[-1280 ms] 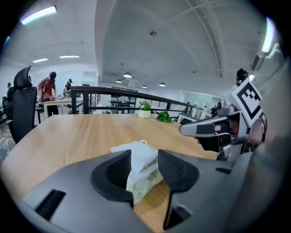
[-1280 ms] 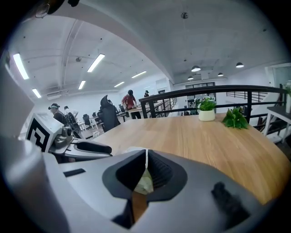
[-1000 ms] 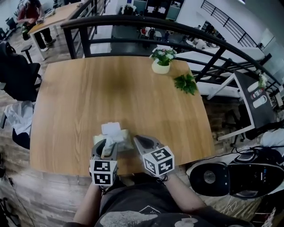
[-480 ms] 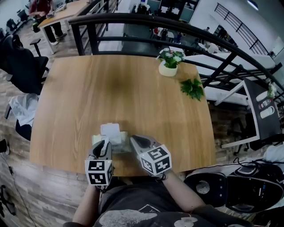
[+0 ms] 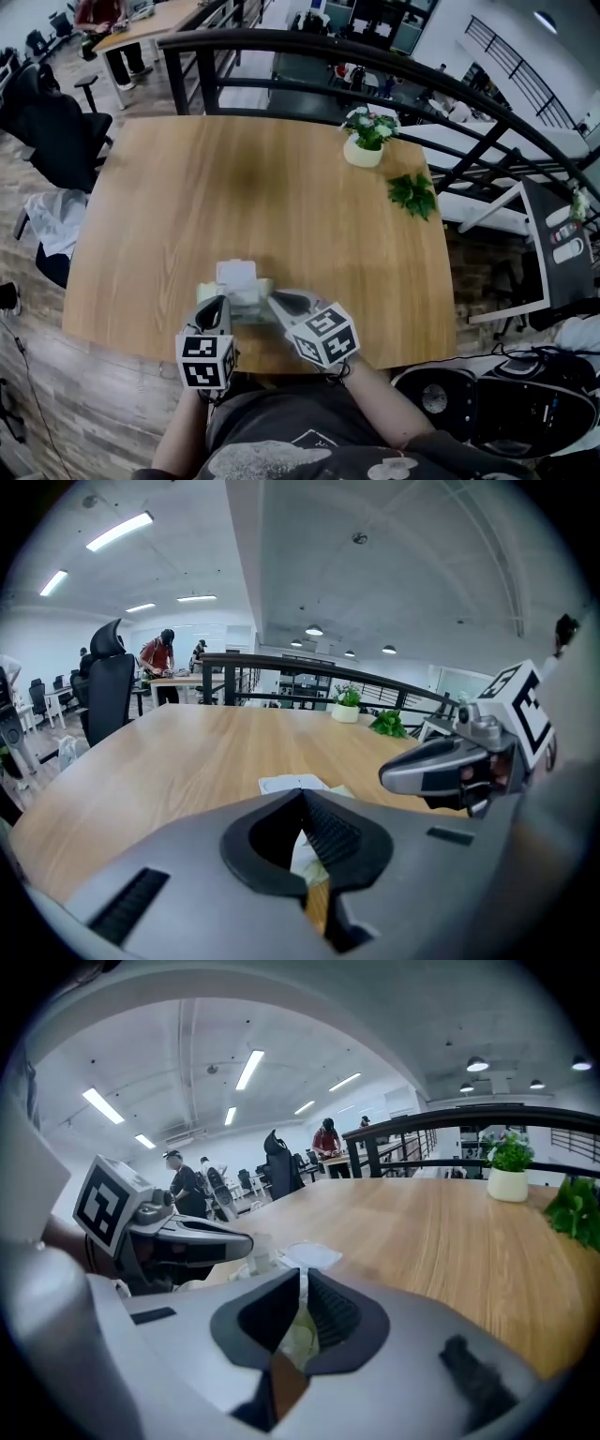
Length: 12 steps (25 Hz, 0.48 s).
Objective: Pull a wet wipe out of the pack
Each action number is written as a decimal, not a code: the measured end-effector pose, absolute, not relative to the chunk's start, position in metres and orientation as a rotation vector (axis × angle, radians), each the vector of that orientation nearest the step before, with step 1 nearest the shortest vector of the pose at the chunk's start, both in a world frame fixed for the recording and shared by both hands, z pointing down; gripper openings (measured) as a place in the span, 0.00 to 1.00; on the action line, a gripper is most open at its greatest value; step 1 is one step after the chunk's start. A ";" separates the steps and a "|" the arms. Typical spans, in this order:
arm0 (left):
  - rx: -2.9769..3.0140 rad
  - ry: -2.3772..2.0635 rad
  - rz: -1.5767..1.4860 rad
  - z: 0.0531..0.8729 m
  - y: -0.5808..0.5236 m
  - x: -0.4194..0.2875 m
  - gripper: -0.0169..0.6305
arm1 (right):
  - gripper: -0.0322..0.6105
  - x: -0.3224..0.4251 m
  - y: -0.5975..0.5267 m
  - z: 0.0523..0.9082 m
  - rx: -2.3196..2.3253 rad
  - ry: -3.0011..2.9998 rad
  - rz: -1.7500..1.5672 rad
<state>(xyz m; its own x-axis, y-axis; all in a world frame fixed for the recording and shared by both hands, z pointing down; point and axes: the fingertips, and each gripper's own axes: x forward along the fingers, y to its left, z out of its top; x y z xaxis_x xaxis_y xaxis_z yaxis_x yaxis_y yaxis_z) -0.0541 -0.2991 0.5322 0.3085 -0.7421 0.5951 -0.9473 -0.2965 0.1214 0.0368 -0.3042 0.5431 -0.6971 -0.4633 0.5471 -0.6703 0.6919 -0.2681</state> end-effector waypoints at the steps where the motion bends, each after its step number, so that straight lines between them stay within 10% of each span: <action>1: 2.127 -1.503 0.603 0.532 -0.299 -0.055 0.05 | 0.09 0.034 -0.303 0.545 0.853 -2.461 0.635; 12: 2.111 -1.525 0.582 0.530 -0.295 -0.067 0.05 | 0.17 0.007 -0.298 0.555 0.730 -2.437 0.614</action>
<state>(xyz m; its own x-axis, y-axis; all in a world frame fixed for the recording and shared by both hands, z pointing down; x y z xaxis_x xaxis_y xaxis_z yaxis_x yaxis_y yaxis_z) -0.0674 -0.2955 0.5298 0.2928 -0.7551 0.5866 -0.9540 -0.2725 0.1253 0.0068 -0.2977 0.5547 -0.7204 -0.3668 0.5886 -0.6019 0.7523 -0.2678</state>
